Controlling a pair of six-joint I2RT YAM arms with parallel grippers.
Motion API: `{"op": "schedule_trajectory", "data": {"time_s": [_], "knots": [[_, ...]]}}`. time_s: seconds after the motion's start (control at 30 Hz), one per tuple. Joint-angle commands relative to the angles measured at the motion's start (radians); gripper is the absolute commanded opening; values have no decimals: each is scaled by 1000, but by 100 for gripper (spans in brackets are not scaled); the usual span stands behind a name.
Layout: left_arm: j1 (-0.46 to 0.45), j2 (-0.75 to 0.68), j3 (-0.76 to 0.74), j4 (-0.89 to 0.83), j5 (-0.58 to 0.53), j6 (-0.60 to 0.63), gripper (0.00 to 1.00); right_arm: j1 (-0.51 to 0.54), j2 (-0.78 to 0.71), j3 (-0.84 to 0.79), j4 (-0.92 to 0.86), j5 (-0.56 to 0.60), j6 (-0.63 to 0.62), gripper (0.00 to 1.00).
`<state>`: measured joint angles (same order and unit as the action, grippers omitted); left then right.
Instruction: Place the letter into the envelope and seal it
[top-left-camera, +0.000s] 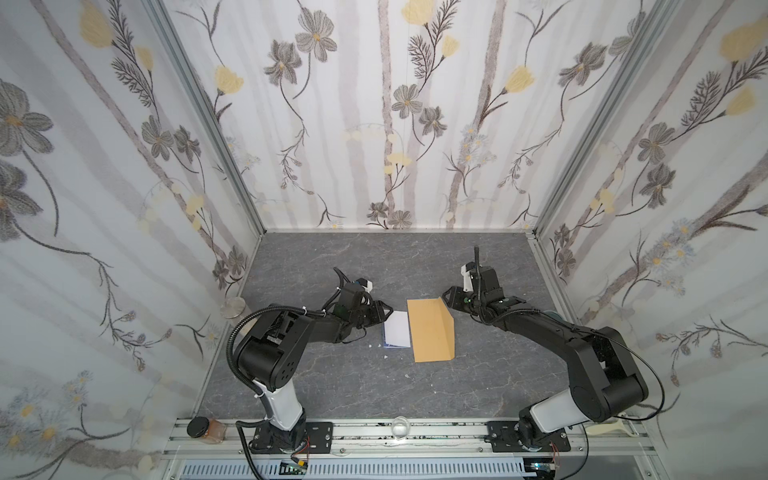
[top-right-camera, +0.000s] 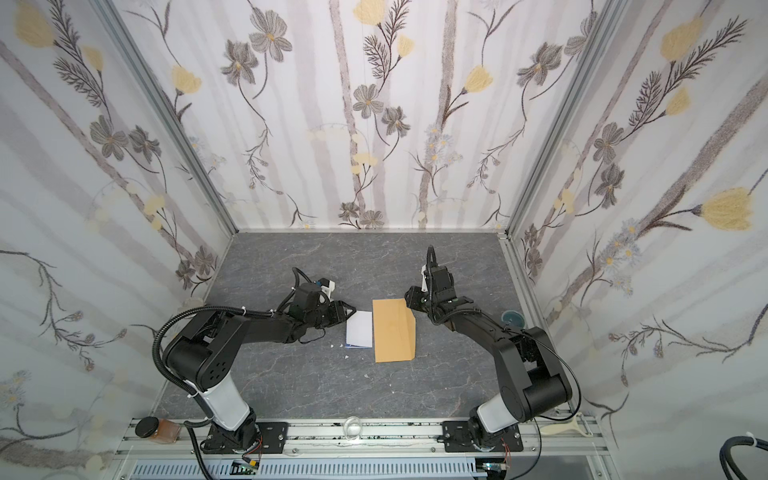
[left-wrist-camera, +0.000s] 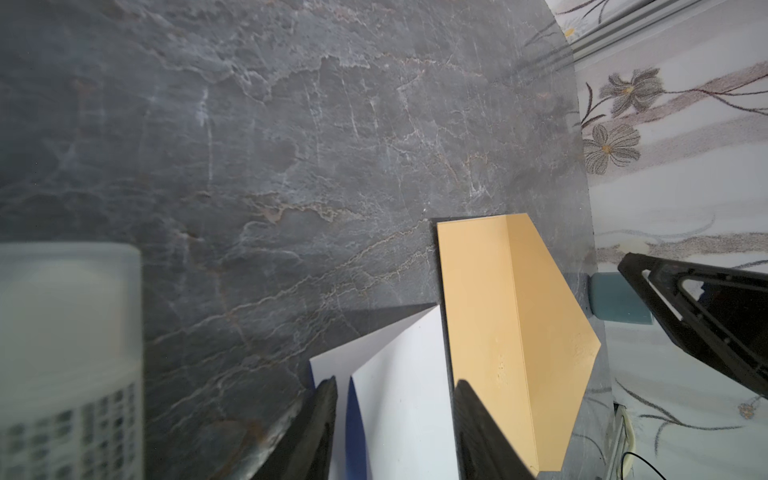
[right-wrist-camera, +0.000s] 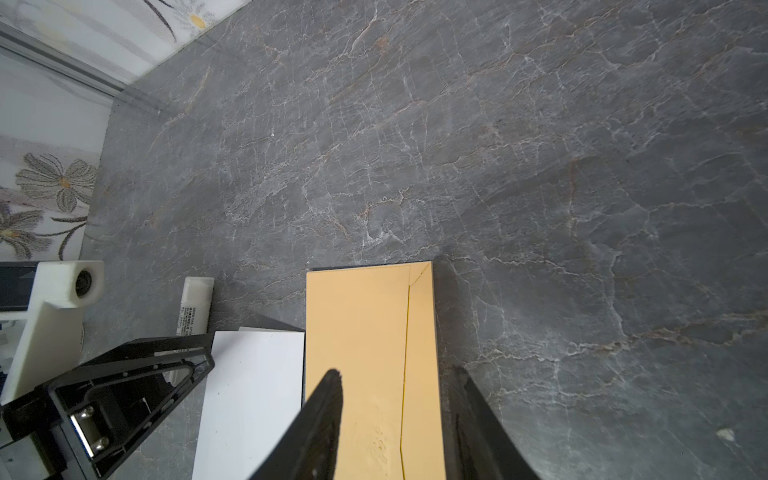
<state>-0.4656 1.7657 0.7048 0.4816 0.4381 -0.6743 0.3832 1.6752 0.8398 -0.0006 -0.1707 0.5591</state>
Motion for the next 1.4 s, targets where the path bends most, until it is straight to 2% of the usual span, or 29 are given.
{"op": "schedule_trajectory", "data": {"time_s": [0.0,1.07,1.1,1.37], "knots": [[2,10,3,59,22,-11,47,-1,3,13,5,-2,-7,44],[1,43,-55,121,80,-57,35,-2,-15,18,-4,-7,-5,43],[2,44,-54,121,79,-57,33,-3,-18,18,-5,-7,-4,43],[2,37,-52,130,84,-67,0,-3,-67,23,-23,-7,-5,43]]}}
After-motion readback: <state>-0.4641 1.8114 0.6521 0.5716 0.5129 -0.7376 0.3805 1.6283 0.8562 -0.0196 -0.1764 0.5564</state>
